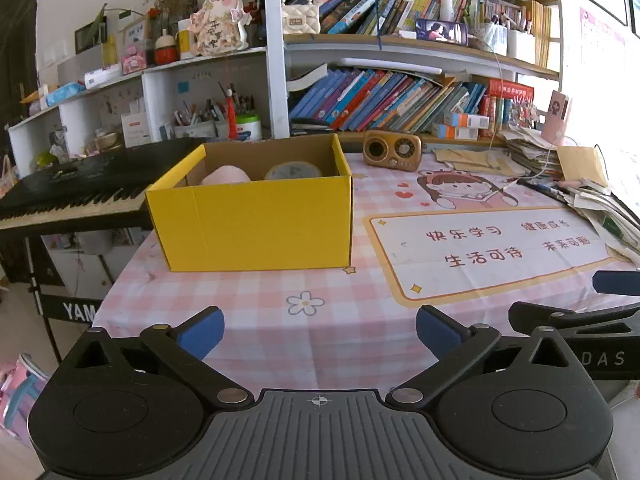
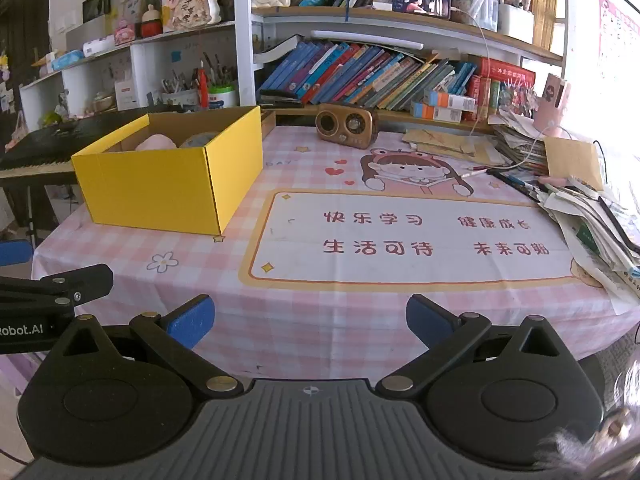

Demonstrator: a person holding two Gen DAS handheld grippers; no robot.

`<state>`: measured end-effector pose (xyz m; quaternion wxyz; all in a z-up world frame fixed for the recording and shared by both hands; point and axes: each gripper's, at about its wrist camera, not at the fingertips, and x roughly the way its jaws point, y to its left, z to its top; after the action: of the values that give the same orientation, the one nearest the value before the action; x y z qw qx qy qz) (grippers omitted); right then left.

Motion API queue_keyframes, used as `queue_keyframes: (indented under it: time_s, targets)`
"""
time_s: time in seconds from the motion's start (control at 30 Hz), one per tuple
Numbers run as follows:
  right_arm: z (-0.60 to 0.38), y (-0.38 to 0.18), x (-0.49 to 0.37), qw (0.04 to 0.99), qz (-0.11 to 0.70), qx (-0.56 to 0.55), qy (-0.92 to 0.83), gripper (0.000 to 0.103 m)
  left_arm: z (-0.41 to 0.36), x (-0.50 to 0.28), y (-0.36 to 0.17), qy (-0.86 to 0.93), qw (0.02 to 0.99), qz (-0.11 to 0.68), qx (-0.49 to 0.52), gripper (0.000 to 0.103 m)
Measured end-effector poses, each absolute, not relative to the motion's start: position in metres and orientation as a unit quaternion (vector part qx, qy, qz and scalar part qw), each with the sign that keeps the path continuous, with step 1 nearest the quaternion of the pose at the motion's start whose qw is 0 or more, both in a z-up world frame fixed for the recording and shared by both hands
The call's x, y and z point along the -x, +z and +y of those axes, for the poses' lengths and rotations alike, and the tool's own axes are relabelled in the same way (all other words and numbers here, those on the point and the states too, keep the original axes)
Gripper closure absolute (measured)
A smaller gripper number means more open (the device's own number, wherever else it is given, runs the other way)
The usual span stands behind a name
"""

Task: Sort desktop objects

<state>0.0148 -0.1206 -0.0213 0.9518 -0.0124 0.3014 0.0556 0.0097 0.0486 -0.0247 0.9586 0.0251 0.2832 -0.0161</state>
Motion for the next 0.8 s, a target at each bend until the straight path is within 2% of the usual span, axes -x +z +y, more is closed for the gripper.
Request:
queue_keyframes:
  time_s: [0.8]
  targets:
    - [-0.1214, -0.0225, -0.0128, 0.950, 0.305, 0.015, 0.056, 0.000, 0.0500, -0.0100, -0.0242, -0.009, 0.956, 0.292, -0.028, 0.000]
